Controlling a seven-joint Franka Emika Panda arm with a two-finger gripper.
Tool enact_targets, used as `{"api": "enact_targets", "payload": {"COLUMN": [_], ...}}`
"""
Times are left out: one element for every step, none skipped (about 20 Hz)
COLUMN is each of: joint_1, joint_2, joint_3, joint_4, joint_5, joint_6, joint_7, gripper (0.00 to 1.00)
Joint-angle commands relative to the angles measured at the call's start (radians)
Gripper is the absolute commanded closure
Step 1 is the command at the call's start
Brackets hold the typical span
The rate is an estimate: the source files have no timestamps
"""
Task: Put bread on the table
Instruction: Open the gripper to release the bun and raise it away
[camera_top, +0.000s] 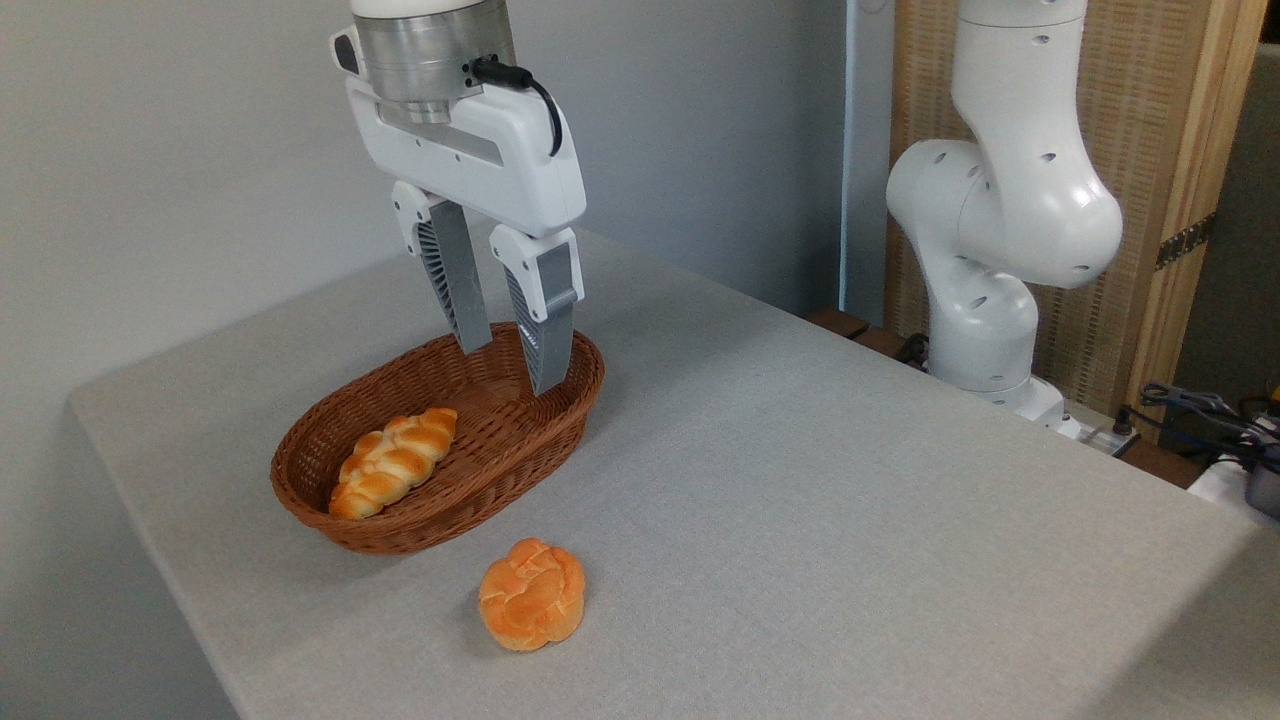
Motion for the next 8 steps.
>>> {"api": "enact_targets", "payload": {"joint_1": [0.017,0.015,0.015,0.015,0.015,0.015,0.014,0.014], "joint_2": [0.008,0.011,0.014,0.017,0.017,0.017,0.019,0.022], "joint_3": [-0.021,-0.024,-0.026,-0.037,-0.04,-0.04,-0.04,-0.04], "joint_4": [0.019,0.019,0.019,0.019,0.019,0.019,0.019,0.019], "joint_5": [-0.009,-0.009,-0.009,-0.009,-0.008,-0.008,-0.008,-0.008], "joint_6": [-0.029,-0.029,-0.028,-0.028,-0.028,-0.026,-0.026,-0.026], "joint_7": [0.002,0.0,-0.008,-0.009,-0.008,0.0,-0.001,0.002], "gripper": [0.0,0.0,0.0,0.0,0.0,0.0,0.0,0.0]}}
